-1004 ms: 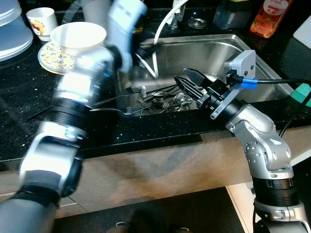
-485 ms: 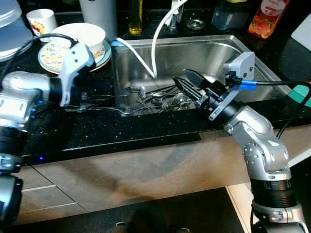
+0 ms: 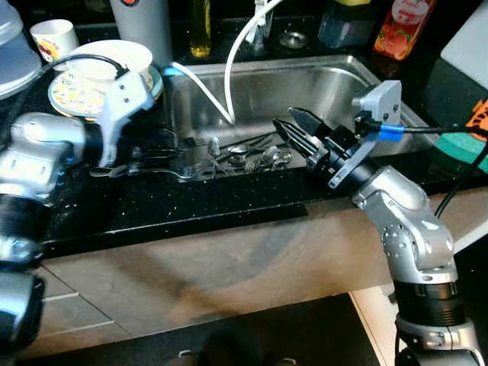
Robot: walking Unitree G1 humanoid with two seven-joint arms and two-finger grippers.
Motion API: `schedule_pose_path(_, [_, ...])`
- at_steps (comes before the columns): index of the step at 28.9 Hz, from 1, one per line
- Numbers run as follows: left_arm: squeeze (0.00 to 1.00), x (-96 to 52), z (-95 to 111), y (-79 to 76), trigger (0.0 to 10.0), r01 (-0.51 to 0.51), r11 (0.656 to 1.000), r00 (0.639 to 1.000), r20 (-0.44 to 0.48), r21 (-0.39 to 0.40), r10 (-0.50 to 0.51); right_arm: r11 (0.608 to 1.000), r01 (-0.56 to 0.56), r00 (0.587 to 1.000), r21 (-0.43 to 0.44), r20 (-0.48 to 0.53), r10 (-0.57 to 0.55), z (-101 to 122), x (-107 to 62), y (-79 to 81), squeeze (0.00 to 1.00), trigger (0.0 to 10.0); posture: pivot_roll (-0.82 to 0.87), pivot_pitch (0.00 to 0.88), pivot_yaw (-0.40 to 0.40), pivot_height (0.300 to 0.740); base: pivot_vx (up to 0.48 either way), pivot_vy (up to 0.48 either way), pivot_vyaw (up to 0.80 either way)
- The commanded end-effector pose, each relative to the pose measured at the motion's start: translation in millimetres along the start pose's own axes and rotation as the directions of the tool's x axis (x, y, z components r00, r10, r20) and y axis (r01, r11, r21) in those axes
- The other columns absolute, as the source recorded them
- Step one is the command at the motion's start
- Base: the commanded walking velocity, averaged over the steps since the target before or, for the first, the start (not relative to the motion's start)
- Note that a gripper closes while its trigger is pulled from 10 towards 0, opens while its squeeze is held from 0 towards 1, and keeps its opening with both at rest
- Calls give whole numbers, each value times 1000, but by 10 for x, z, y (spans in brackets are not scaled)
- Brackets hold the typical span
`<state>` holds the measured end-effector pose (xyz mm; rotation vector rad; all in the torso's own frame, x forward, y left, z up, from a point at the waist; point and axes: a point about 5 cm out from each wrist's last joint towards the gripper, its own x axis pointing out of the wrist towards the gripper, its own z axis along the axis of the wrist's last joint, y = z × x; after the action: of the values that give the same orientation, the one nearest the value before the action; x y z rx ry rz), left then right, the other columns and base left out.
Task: Kitchen organization
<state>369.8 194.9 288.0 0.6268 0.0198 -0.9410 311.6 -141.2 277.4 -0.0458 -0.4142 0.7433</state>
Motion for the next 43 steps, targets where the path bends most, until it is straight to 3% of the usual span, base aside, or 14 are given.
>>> schedule_pose_path(1, [0,89,-75,-13,10000,-18,1000,998,-57,13,19,1000,-4,1000,3,2,4,3,-9,3,0,10000,98,147,1,740,0,0,0])
schedule_pose_path(7, [0,184,-235,-53,10000,-39,999,984,-171,35,44,1000,2,1000,4,-3,-2,0,-34,-1,0,10000,97,156,0,740,0,0,0])
schedule_pose_path(14, [0,238,-307,-121,10000,13,1000,984,-177,-10,-14,1000,0,1000,7,-5,0,-10,-26,-1,0,10000,97,156,0,740,0,0,0])
schedule_pose_path(15, [0,255,-323,-128,4196,15,1000,984,-179,-13,-17,1000,-1,1000,8,-4,1,-11,-19,1,0,10000,97,156,0,740,0,0,0])
schedule_pose_path(16, [0,272,-332,-123,0,-1,1000,984,-180,-11,-1,1000,-2,1000,9,-4,2,-11,-12,4,0,10000,97,156,0,740,0,0,0])
schedule_pose_path(20, [0,354,-260,-53,0,-109,994,983,-143,24,111,1000,-5,1000,9,-4,5,-8,-14,5,0,10000,96,159,-7,740,0,0,0])
schedule_pose_path(24, [0,401,-169,-22,0,-151,988,983,-103,45,155,1000,-5,1000,8,-5,5,-8,-14,4,0,10000,94,157,-7,740,0,0,0])
schedule_pose_path(30, [0,543,228,55,0,-246,969,966,92,37,242,1000,-4,1000,7,-3,4,-2,-10,-2,0,10000,90,153,-8,740,0,0,0])
schedule_pose_path(31, [0,585,354,68,8941,-263,965,954,152,17,258,1000,-4,1000,7,-3,4,-2,-11,-4,0,10000,88,153,-9,740,0,0,0])
schedule_pose_path(32, [0,585,354,68,8941,-263,965,954,152,17,258,1000,-4,1000,7,-3,4,-2,-11,-4,0,10000,88,153,-9,740,0,0,0])
schedule_pose_path(33, [0,620,470,74,10000,-276,961,941,206,6,269,1000,-3,1000,6,-3,3,-1,-11,-6,0,10000,88,153,-9,740,0,0,0])
schedule_pose_path(37, [0,754,717,50,10000,-313,950,907,293,-6,301,1000,-2,1000,5,-3,2,1,-10,-10,0,10000,87,152,-11,740,0,0,0])
schedule_pose_path(40, [0,873,740,-8,10000,-330,944,904,283,-14,320,1000,-2,1000,5,-3,2,1,-6,-10,0,10000,87,151,-12,740,0,0,0])
schedule_pose_path(43, [0,1027,661,-166,10000,-299,952,932,236,73,275,1000,-2,1000,4,-1,2,9,5,-7,0,10000,79,151,-11,740,0,0,0])
